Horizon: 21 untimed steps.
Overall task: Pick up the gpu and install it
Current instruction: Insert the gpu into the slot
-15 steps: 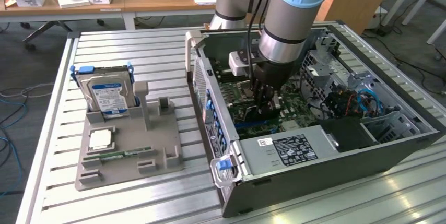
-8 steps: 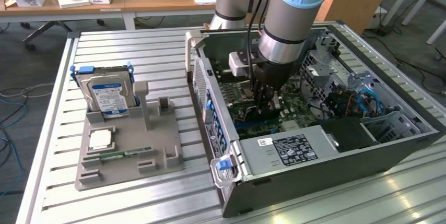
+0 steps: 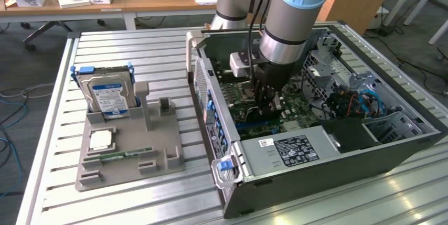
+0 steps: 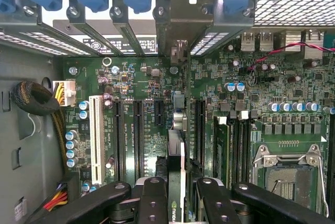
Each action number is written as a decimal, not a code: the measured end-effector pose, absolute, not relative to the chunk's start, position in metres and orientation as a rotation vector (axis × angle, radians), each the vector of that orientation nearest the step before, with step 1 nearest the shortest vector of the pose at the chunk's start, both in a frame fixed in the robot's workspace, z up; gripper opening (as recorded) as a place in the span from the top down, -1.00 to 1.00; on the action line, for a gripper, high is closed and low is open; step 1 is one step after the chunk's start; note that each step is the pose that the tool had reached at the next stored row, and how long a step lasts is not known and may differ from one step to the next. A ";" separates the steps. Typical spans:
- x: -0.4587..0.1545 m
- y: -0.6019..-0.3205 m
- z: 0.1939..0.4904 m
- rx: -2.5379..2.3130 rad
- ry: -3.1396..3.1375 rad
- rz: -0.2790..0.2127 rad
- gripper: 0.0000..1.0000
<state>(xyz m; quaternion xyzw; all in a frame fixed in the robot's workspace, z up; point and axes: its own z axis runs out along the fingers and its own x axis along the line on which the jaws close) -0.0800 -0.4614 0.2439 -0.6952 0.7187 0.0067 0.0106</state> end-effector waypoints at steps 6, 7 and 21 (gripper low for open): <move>-0.080 -0.461 0.242 -2.170 2.243 0.021 0.47; -0.080 -0.461 0.242 -2.170 2.243 0.021 0.47; -0.081 -0.461 0.240 -2.169 2.242 0.020 0.47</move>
